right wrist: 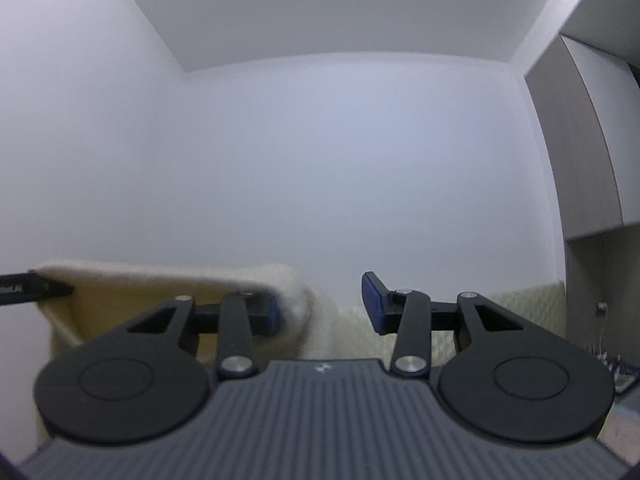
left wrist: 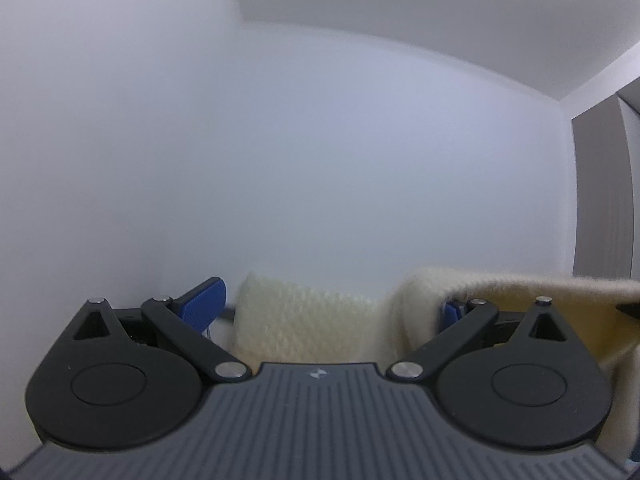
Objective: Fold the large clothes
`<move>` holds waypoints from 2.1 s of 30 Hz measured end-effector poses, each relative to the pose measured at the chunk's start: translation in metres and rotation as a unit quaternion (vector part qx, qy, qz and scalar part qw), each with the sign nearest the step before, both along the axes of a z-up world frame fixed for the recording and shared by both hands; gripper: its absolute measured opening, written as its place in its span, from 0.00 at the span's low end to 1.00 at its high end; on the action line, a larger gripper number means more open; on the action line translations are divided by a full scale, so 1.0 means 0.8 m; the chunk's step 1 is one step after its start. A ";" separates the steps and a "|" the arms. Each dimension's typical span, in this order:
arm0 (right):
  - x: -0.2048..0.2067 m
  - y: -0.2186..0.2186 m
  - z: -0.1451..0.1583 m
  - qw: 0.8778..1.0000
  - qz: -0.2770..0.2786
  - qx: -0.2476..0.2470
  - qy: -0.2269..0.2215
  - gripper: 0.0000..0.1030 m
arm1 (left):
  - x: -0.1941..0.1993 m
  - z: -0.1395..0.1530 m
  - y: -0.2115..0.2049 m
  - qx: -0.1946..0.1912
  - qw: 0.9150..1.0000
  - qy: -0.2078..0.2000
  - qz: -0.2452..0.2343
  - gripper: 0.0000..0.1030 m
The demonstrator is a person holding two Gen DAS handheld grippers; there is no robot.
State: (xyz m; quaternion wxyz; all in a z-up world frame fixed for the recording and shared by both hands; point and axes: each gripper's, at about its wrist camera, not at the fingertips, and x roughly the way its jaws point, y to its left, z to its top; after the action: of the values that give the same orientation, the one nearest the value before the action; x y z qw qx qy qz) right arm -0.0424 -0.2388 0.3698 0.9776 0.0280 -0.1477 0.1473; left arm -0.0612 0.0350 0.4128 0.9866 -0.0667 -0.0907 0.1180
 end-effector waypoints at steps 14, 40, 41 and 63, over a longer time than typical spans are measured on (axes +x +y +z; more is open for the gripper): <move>0.199 0.011 0.019 0.992 -0.026 -0.062 0.103 0.41 | 0.180 -0.023 0.002 0.017 0.997 0.073 -0.028 1.00; 0.821 0.128 -0.559 0.911 -0.058 -0.091 0.397 0.40 | 0.917 -0.712 0.096 -0.045 0.923 0.378 -0.058 1.00; 0.819 0.132 -0.572 0.909 -0.057 -0.091 0.402 0.40 | 0.917 -0.722 0.104 -0.051 0.919 0.387 -0.058 1.00; 0.706 0.108 -0.509 0.909 0.004 -0.040 0.415 0.41 | 0.775 -0.601 0.067 -0.049 0.909 0.386 -0.153 1.00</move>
State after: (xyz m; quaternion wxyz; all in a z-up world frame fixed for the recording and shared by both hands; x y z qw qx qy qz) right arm 0.5220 -0.1527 -0.0372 0.9503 0.0482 0.2777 0.1325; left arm 0.5589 0.0885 -0.0683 0.9462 -0.0775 0.3140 -0.0132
